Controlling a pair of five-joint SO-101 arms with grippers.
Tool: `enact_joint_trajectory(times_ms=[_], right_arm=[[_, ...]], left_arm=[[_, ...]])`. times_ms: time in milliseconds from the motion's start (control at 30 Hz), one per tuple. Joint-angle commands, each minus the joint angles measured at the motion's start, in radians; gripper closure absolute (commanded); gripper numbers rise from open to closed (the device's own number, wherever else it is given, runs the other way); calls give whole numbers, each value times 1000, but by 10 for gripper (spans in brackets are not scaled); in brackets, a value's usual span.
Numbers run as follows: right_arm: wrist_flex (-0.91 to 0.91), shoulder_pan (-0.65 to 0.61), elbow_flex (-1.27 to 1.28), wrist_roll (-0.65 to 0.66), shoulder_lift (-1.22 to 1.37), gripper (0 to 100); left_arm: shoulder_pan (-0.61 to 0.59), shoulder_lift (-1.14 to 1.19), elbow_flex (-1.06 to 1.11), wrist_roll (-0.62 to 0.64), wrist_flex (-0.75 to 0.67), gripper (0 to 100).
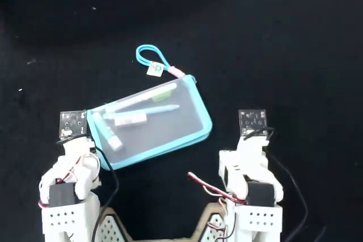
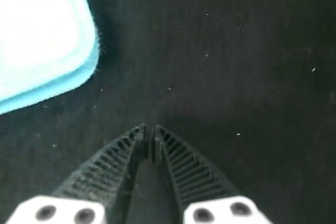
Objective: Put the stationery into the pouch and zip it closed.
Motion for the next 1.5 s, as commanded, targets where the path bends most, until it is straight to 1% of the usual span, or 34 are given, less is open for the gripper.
enact_joint_trajectory(times_ms=[0,100,167,200,267,300,367,467,533,633,733,1467], right_arm=[[12,20,-2,-3,-93,983],[12,20,-2,-3,-93,983],[12,20,-2,-3,-93,983],[12,20,-2,-3,-93,983],[14,20,-2,-3,-94,983],[14,20,-2,-3,-94,983],[14,20,-2,-2,-94,983],[14,20,-2,-2,-94,983],[14,18,-2,-2,-94,983],[14,17,-2,-2,-94,983],[14,17,-2,-2,-94,983],[14,17,-2,0,-94,983]], left_arm=[[88,-12,21,163,-28,970],[173,-12,22,388,-20,970],[213,-11,22,465,-18,970],[223,-11,22,470,-18,970],[223,-11,22,463,-26,970],[213,-12,24,439,-28,970],[185,-12,24,350,-58,970],[94,-12,24,227,-103,970],[18,-12,24,187,-114,970],[-67,-11,24,203,-83,970],[-105,-11,24,201,-26,970],[-99,-11,24,201,-12,970]])
